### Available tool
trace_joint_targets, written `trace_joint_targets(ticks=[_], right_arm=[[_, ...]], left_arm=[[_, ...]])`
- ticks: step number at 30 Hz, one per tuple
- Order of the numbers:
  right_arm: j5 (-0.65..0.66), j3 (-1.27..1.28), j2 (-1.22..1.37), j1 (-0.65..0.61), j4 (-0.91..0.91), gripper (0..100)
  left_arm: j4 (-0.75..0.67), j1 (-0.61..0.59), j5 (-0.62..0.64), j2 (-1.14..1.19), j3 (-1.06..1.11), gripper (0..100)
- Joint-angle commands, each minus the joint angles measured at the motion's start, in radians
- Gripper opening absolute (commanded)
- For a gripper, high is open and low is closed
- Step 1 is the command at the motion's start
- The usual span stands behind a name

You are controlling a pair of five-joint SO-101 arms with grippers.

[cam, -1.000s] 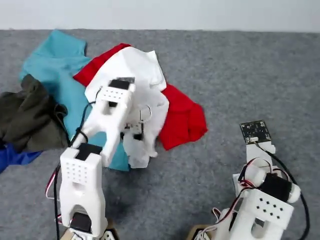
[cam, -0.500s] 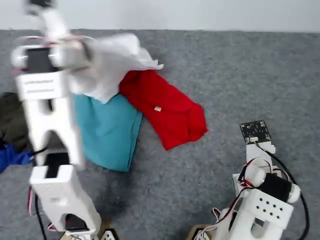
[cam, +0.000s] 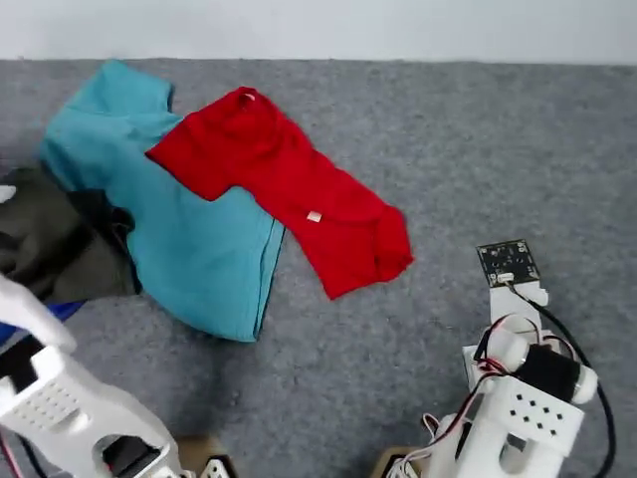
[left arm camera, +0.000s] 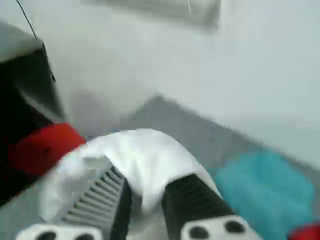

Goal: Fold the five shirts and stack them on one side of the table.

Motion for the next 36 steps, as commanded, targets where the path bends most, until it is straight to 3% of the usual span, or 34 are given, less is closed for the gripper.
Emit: trace_joint_targets(ticks=[1,7,14,25,29,36], right_arm=[[0.011,-0.005,0.001,0.007,-0.008,13.6],[0.012,-0.005,0.001,0.01,-0.008,13.6],[0.012,-0.005,0.001,0.01,-0.007,13.6],[0.012,-0.003,0.001,0.01,-0.007,13.6],[0.012,-0.003,0.001,0.008,0.012,13.6],[0.012,-0.003,0.001,0.01,0.012,13.6]], left_arm=[[0.166,0.046,-0.021,0.026,0.114,2],[0.239,0.044,-0.017,0.129,0.147,5],[0.293,0.014,0.172,0.163,0.142,37],[0.181,0.068,0.269,-0.026,-0.064,37],[0.276,0.181,0.241,-0.043,-0.101,37],[0.298,0.394,0.169,-0.021,0.259,36]])
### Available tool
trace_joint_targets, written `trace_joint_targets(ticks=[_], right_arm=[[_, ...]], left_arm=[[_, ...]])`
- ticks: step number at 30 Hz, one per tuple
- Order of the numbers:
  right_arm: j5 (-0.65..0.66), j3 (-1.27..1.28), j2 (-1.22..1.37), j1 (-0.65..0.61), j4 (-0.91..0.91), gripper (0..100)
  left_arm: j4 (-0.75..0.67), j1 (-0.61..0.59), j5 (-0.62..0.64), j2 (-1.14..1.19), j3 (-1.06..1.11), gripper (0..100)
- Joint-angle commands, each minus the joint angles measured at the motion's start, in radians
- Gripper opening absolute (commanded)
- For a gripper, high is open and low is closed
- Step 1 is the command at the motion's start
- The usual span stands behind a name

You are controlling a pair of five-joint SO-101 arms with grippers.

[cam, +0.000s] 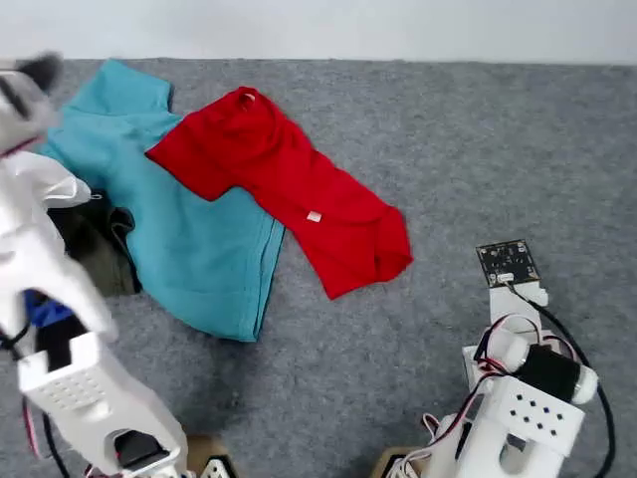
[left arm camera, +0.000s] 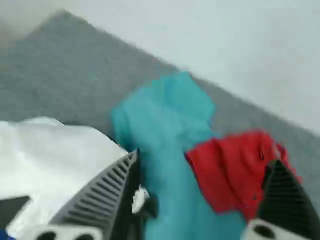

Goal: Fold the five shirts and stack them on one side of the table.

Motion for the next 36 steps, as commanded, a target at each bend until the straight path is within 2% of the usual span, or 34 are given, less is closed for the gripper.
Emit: trace_joint_targets(ticks=[1,7,10,13,17,20,23,25,29,33,36], right_arm=[[0.009,-0.003,0.001,0.01,0.012,13.6],[0.009,-0.003,0.001,0.01,0.012,13.6],[0.009,-0.003,0.001,0.01,0.012,13.6],[0.009,-0.003,0.001,0.01,0.012,13.6],[0.009,-0.003,0.001,0.012,0.013,13.6],[0.009,-0.003,0.001,0.012,0.013,13.6],[0.009,-0.003,0.001,0.01,0.012,13.6],[0.009,-0.003,0.001,0.01,0.012,13.6],[0.009,0.017,0.001,0.01,0.004,13.6],[0.009,0.018,0.001,0.01,0.004,13.6],[0.009,0.017,0.001,0.01,0.004,13.6]], left_arm=[[0.032,0.124,-0.043,-0.02,0.303,35],[0.025,0.302,-0.155,-0.018,0.889,35],[-0.071,0.37,-0.164,0.014,1.096,35],[-0.183,0.387,-0.127,0.097,1.187,35],[-0.198,0.368,-0.098,0.226,1.184,34],[-0.193,0.367,-0.101,0.298,1.138,22],[-0.193,0.373,-0.104,0.336,1.056,1],[-0.178,0.377,-0.098,0.336,0.997,3],[-0.074,0.388,-0.098,0.296,0.8,1],[0.034,0.385,-0.104,0.227,0.499,1],[0.028,0.353,-0.106,0.141,0.242,1]])
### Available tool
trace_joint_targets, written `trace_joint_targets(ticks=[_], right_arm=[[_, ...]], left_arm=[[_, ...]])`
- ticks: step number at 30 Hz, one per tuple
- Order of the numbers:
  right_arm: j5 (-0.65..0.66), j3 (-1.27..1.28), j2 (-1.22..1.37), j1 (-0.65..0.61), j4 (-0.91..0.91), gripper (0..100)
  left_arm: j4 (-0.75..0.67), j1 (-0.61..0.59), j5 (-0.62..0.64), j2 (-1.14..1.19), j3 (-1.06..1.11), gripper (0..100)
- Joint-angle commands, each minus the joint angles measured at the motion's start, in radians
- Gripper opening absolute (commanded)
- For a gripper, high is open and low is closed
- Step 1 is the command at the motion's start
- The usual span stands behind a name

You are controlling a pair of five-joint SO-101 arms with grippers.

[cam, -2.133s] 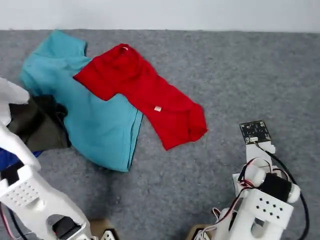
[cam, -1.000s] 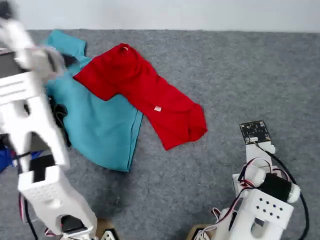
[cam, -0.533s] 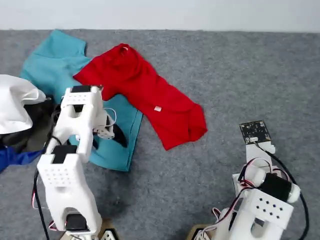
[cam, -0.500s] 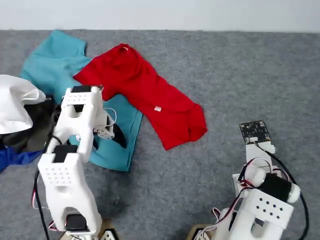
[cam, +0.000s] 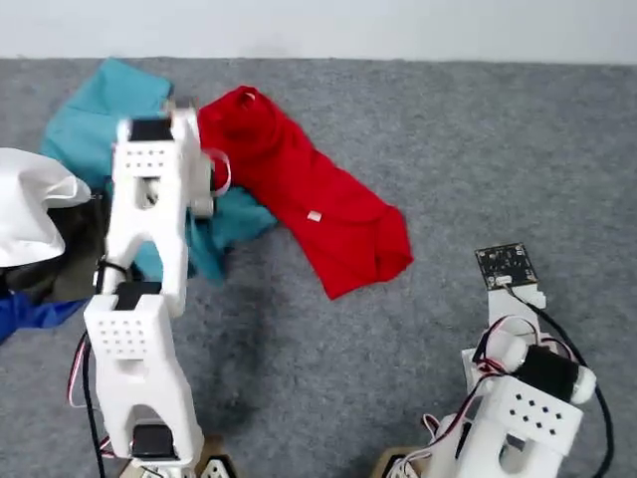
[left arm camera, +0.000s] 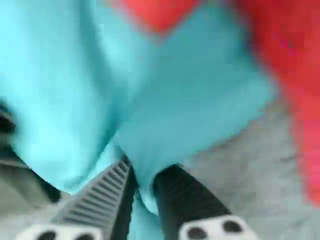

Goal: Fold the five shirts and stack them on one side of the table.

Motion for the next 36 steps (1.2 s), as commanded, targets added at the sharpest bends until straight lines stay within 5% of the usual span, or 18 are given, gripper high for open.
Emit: trace_joint_targets(ticks=[1,5,10,15,22,27,36], right_arm=[[0.009,-0.006,0.001,0.01,0.004,13.6],[0.009,-0.006,0.001,0.01,0.005,13.6],[0.009,-0.006,0.001,0.01,0.007,13.6],[0.009,-0.006,0.001,0.01,0.007,13.6],[0.009,-0.006,0.001,0.01,0.007,13.6],[0.009,-0.006,0.001,0.008,0.007,13.6],[0.009,-0.006,0.001,0.008,0.012,13.6]], left_arm=[[0.034,-0.037,0.002,-0.172,-0.44,1],[-0.003,-0.04,-0.038,-0.235,-0.776,1],[-0.127,-0.112,-0.252,-0.244,-1.089,1],[-0.408,-0.347,-0.428,-0.282,-1.066,1],[-0.724,-0.68,-0.439,-0.213,-1.066,1],[-0.718,-0.804,-0.439,-0.121,-1.066,1],[-0.41,-0.71,-0.436,0.029,-1.07,2]])
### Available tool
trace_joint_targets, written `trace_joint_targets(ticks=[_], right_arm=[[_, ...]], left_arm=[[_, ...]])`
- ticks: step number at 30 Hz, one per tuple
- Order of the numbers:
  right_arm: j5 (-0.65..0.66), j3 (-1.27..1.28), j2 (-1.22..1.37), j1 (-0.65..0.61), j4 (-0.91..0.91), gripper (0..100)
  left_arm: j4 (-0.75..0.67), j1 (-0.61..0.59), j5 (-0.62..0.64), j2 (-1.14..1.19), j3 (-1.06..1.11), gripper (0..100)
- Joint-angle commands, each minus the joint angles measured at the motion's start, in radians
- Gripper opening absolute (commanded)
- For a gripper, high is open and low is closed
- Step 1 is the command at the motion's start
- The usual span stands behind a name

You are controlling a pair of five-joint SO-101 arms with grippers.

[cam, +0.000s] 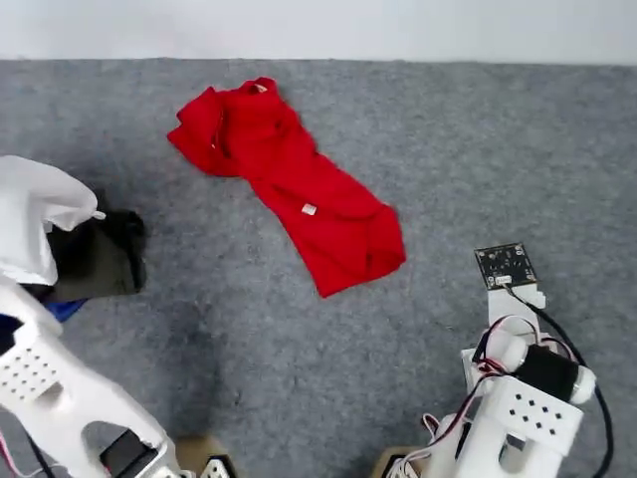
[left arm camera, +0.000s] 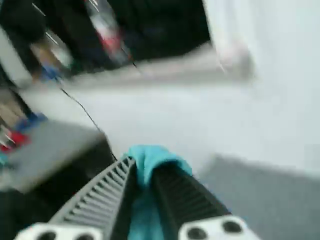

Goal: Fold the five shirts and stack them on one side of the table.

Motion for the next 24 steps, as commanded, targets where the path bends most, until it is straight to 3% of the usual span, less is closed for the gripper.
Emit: trace_joint_targets(ticks=[1,6,12,15,24], right_arm=[[0.009,-0.006,0.001,0.01,0.012,13.6],[0.009,-0.006,0.001,0.01,0.012,13.6],[0.009,-0.006,0.001,0.01,0.012,13.6],[0.009,-0.008,0.001,0.01,0.012,13.8],[0.009,-0.012,0.001,0.01,0.012,15.1]], left_arm=[[0.066,0.058,-0.012,0.037,-0.039,2],[0.281,0.137,0.017,0.106,-0.044,4],[0.511,0.175,0.37,0.112,-0.042,36],[0.497,0.178,0.443,0.092,-0.045,37],[0.497,0.242,0.503,-0.117,-0.047,37]])
